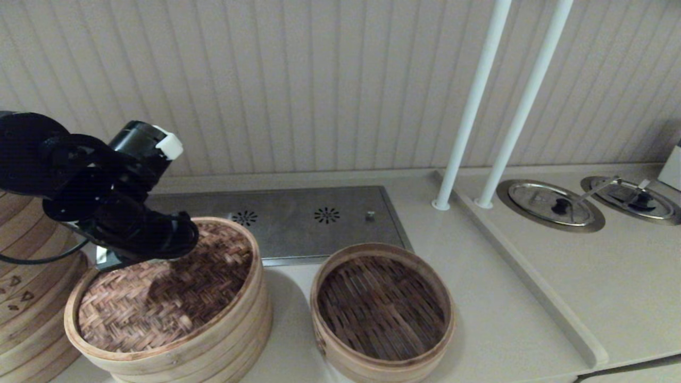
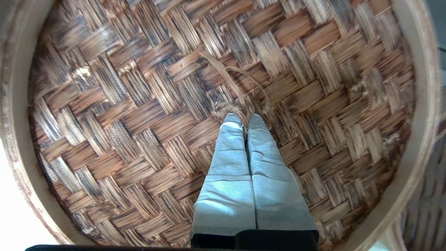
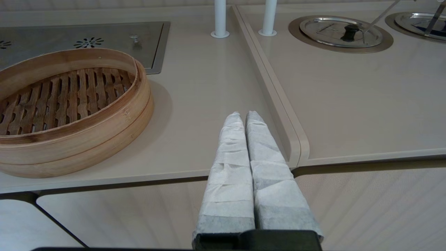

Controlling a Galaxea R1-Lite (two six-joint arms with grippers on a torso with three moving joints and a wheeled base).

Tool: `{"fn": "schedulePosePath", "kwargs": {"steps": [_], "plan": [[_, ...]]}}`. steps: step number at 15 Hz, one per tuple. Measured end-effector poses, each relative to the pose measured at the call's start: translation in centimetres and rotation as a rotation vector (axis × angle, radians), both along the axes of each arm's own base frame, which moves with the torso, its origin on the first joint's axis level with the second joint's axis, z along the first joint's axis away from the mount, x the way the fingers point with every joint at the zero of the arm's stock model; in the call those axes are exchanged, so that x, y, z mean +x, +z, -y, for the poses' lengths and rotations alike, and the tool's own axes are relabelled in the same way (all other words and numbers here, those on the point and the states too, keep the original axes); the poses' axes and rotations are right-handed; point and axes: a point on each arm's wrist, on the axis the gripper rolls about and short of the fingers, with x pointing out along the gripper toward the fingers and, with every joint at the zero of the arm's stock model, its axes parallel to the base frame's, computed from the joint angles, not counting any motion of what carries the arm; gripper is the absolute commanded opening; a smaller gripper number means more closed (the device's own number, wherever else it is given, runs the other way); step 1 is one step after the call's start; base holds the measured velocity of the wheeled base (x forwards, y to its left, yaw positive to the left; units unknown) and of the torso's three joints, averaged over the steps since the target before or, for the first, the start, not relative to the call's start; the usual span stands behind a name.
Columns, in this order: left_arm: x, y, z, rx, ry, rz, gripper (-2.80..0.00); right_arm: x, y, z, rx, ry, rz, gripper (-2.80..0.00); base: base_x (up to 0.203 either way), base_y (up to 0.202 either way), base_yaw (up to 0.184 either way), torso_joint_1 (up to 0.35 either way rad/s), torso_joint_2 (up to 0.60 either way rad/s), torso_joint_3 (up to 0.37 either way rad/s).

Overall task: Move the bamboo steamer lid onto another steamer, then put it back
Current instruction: Pick up the steamer

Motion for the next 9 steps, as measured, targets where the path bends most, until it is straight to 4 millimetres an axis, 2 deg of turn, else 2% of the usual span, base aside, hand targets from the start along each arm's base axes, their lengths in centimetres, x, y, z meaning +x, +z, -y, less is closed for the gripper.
{"fn": "schedulePosePath", "kwargs": {"steps": [9], "plan": [[-1.8,3.5,-0.5,-0.037,-0.011,0.117,-2.80,0.0,0.0,0.0,0.000,0.000,0.000,-2.80,0.000,0.000,0.000,0.000,0.00,0.000]]}}
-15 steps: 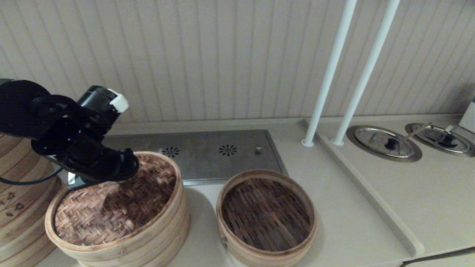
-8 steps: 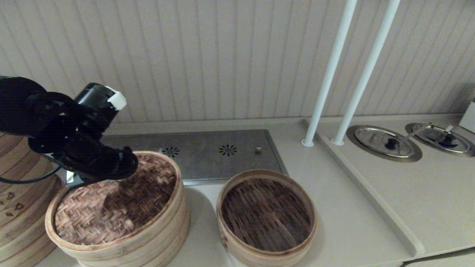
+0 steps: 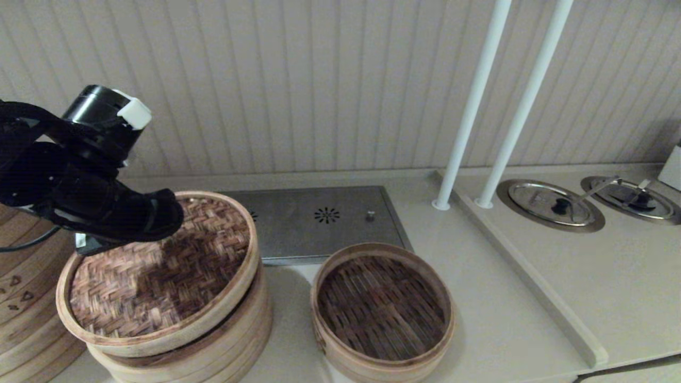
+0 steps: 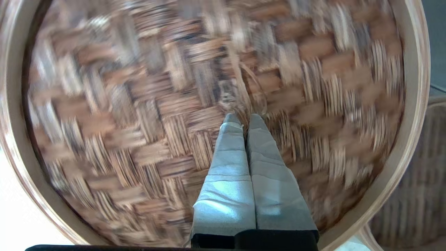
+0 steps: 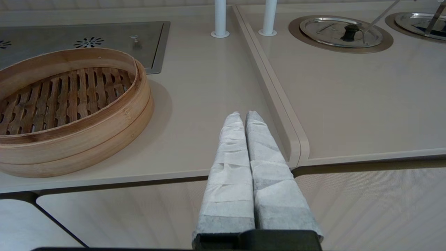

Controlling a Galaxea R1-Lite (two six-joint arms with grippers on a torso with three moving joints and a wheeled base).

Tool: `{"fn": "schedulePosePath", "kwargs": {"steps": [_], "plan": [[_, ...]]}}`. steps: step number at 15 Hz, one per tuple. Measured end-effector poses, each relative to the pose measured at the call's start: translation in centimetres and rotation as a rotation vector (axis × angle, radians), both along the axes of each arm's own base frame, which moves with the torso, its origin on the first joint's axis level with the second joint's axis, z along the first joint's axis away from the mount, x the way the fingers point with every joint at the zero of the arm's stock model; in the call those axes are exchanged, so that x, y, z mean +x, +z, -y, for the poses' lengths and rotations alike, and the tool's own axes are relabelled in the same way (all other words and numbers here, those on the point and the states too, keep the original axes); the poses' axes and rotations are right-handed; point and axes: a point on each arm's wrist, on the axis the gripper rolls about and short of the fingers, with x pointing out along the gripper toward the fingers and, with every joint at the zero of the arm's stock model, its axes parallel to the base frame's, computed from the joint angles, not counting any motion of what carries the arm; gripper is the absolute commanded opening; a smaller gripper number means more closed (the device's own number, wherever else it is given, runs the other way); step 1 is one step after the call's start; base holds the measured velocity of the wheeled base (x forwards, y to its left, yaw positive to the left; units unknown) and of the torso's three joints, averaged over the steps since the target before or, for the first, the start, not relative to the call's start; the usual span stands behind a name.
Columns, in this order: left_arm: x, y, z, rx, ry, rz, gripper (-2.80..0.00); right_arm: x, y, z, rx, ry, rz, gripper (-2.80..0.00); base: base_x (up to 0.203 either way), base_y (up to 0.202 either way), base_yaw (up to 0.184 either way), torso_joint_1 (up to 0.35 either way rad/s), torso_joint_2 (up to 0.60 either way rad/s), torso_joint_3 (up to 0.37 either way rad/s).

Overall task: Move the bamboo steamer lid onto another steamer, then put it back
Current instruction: Pick up the steamer, then put the steamer

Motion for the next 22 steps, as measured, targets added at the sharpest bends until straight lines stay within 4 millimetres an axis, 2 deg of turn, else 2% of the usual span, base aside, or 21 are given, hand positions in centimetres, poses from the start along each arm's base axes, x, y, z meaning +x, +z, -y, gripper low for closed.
{"fn": "schedulePosePath", "kwargs": {"steps": [10,16,22], "plan": [[-1.8,3.5,1.0,-0.072,-0.095,0.047,-2.80,0.0,0.0,0.0,0.000,0.000,0.000,-2.80,0.000,0.000,0.000,0.000,0.00,0.000],[-2.3,5.5,4.6,-0.092,-0.230,0.090,-2.80,0.0,0.0,0.0,0.000,-0.001,0.000,-2.80,0.000,0.000,0.000,0.000,0.00,0.000],[-1.7,5.2,9.4,-0.094,-0.363,0.089,-2.80,0.0,0.0,0.0,0.000,-0.001,0.000,-2.80,0.000,0.000,0.000,0.000,0.00,0.000]]}}
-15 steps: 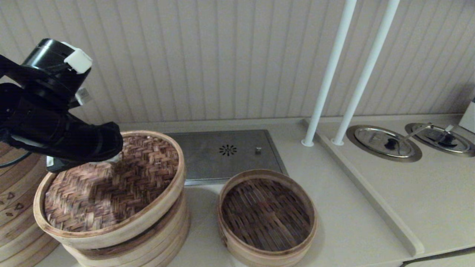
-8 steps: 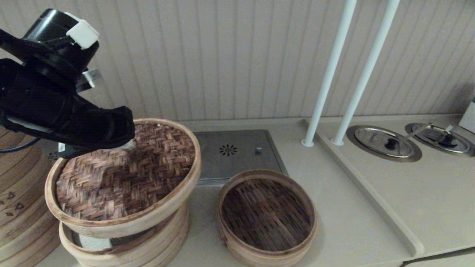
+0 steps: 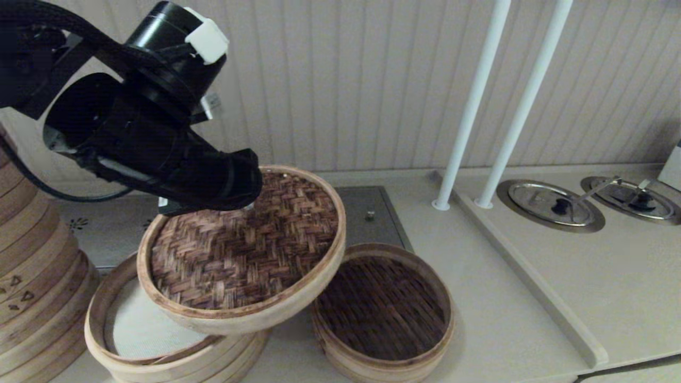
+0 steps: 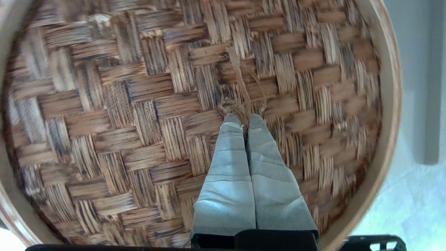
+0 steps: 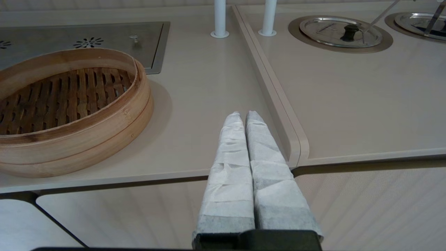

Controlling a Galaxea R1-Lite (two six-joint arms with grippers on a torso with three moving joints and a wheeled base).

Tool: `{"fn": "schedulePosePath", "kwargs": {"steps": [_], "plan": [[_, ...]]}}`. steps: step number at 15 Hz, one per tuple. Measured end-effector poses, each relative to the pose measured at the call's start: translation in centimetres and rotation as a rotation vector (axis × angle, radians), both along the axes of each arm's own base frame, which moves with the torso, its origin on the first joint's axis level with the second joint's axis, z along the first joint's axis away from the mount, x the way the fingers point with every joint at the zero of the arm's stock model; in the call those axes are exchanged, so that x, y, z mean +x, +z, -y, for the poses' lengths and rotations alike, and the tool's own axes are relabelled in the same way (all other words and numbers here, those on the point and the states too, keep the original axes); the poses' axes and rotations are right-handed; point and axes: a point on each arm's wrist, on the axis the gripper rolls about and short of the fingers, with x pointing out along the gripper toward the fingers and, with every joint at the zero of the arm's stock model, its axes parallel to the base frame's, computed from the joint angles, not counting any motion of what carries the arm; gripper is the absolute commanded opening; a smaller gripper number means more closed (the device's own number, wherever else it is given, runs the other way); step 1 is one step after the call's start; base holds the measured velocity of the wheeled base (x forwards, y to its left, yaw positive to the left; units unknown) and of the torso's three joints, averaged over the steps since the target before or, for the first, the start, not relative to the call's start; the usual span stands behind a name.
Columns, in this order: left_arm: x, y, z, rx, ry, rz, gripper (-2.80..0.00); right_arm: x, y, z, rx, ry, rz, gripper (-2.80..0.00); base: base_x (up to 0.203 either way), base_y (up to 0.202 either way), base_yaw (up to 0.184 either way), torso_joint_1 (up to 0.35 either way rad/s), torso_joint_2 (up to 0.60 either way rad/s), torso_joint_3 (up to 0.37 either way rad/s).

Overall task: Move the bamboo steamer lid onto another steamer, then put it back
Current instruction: Put the steamer

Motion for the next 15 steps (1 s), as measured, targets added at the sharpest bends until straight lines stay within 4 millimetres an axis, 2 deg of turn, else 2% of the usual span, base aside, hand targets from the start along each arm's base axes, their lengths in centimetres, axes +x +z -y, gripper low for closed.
{"fn": "schedulePosePath", "kwargs": {"steps": [3,9,15], "plan": [[0.4,-0.1,2.4,-0.003,-0.058,0.010,-2.80,0.0,0.0,0.0,0.000,0.000,0.000,-2.80,0.000,0.000,0.000,0.000,0.00,0.000],[0.9,-2.5,8.3,0.015,-0.185,0.000,-2.80,0.0,0.0,0.0,0.000,0.001,0.000,-2.80,0.000,0.000,0.000,0.000,0.00,0.000],[2.2,-5.3,11.9,0.026,-0.248,0.027,-2.80,0.0,0.0,0.0,0.000,0.001,0.000,-2.80,0.000,0.000,0.000,0.000,0.00,0.000]]}}
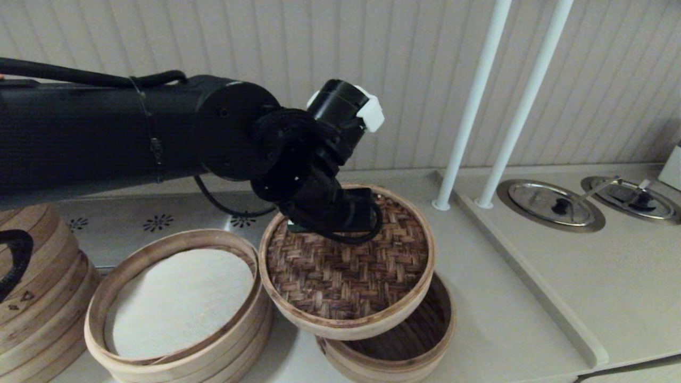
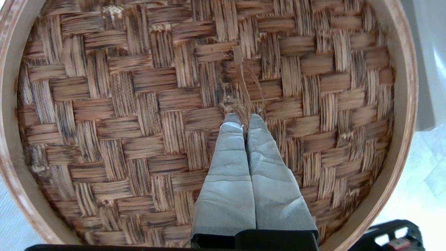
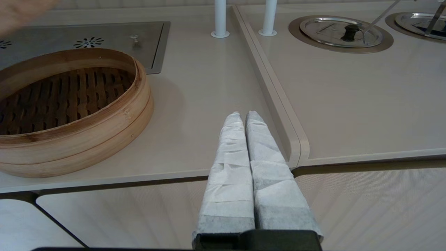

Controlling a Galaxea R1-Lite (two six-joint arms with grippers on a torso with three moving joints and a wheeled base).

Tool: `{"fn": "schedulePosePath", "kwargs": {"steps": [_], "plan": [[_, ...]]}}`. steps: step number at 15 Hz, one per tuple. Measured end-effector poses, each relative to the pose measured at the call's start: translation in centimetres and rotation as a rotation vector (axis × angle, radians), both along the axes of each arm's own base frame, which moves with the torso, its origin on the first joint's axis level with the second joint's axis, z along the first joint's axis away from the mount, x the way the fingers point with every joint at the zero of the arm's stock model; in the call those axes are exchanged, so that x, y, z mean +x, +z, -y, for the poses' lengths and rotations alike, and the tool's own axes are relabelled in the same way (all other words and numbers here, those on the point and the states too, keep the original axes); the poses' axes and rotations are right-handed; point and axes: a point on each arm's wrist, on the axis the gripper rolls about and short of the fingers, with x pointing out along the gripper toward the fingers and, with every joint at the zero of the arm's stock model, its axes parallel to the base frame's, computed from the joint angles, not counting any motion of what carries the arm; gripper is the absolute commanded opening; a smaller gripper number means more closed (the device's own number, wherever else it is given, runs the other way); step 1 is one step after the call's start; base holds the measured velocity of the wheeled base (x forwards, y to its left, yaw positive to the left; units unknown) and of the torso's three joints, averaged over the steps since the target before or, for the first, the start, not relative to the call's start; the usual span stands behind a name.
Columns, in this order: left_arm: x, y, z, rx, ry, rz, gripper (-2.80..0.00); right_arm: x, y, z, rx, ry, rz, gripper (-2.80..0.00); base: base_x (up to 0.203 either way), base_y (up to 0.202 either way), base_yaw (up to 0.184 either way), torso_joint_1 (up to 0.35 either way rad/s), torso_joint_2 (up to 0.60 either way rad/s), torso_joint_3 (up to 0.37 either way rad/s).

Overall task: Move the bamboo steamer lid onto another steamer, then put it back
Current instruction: Put the steamer

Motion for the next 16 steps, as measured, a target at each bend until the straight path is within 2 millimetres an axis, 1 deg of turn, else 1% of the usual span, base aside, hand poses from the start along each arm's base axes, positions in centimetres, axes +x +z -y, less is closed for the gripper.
{"fn": "schedulePosePath", "kwargs": {"steps": [7,9,16], "plan": [[0.7,-3.5,3.0,0.040,-0.043,-0.021,-2.80,0.0,0.0,0.0,0.000,0.000,0.000,-2.80,0.000,0.000,0.000,0.000,0.00,0.000],[1.1,-4.4,3.5,0.046,-0.045,-0.026,-2.80,0.0,0.0,0.0,0.000,0.000,0.000,-2.80,0.000,0.000,0.000,0.000,0.00,0.000],[1.8,-6.4,4.7,0.053,-0.048,-0.035,-2.80,0.0,0.0,0.0,0.000,0.000,0.000,-2.80,0.000,0.000,0.000,0.000,0.00,0.000]]}}
